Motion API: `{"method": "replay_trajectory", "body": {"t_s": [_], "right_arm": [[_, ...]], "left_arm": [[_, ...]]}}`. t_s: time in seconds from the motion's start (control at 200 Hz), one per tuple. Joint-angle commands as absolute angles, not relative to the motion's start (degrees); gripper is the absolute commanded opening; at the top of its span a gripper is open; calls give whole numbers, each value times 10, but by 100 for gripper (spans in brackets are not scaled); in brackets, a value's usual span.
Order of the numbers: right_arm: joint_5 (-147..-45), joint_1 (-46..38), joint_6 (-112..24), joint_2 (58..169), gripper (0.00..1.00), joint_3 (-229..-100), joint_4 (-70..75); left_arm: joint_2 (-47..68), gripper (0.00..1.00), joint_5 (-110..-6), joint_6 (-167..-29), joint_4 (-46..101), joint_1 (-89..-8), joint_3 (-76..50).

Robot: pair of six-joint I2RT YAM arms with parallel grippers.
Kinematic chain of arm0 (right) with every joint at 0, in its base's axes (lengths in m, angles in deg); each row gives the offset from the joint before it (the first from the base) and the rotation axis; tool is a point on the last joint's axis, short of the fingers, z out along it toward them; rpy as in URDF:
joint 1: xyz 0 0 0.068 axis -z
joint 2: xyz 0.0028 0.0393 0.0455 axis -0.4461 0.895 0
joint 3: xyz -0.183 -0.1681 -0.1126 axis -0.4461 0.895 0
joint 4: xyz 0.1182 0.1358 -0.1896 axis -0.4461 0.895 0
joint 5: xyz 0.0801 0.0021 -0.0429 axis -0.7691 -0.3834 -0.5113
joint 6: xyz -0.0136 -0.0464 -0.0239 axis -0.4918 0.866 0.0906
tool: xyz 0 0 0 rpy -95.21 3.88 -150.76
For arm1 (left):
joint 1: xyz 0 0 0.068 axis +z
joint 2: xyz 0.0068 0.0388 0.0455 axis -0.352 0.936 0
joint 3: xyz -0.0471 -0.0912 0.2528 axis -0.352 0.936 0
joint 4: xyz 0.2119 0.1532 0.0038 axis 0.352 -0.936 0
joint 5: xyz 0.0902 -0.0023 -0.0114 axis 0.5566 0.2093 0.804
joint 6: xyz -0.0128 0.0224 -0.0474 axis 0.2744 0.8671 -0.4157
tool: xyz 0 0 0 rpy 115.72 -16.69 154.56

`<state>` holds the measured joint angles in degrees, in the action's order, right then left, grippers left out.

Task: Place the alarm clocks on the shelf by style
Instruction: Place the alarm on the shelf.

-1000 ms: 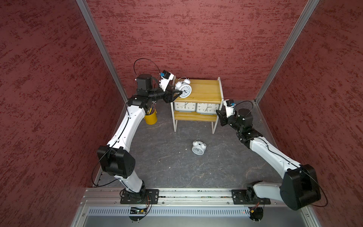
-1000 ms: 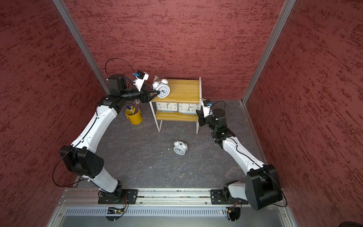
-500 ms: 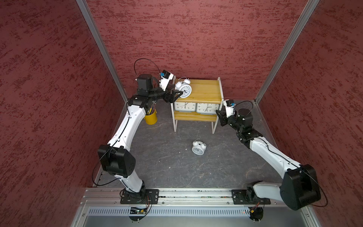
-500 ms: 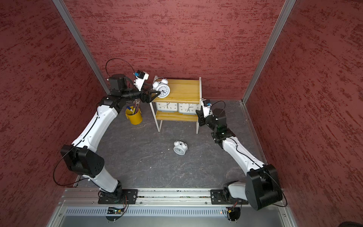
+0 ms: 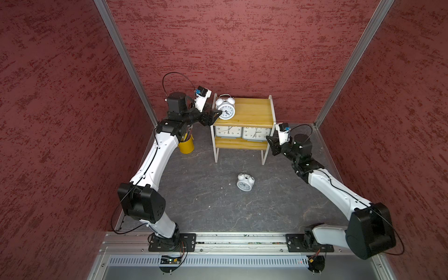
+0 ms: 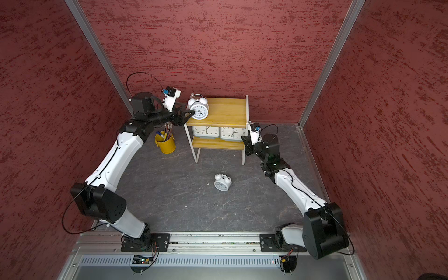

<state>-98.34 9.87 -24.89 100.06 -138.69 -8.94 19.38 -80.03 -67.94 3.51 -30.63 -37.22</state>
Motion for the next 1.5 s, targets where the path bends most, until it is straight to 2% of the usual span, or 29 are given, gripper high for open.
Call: {"method": "replay_trajectory", "body": {"t_s": [0.0,0.296,0.441,0.581,0.671,0.797,1.037,1.267,1.493], "right_arm": [[-998,100,-249,1002,26,-1397,-90],[-995,100,-248,999,26,-1395,-87],[-992,100,-249,992,30,-1393,-86],[-982,100,-246,981,43,-1387,-85],[-973,100,-245,971,55,-1384,-79],[-968,100,-241,954,63,-1378,-67],[-971,100,-237,903,69,-1366,-9],[-997,100,-236,848,73,-1335,51],[-1042,99,-255,821,74,-1289,77]], "left_arm": [[183,74,-785,-670,52,-306,-367],[187,70,-775,-668,53,-311,-366],[176,77,-782,-657,52,-313,-361],[150,90,-788,-656,62,-316,-345],[130,96,-793,-655,64,-318,-334],[92,100,-791,-657,63,-319,-307],[-14,100,-731,-710,97,-320,-176],[-144,100,-638,-800,187,-321,20],[-216,100,-627,-858,233,-321,144]]}}
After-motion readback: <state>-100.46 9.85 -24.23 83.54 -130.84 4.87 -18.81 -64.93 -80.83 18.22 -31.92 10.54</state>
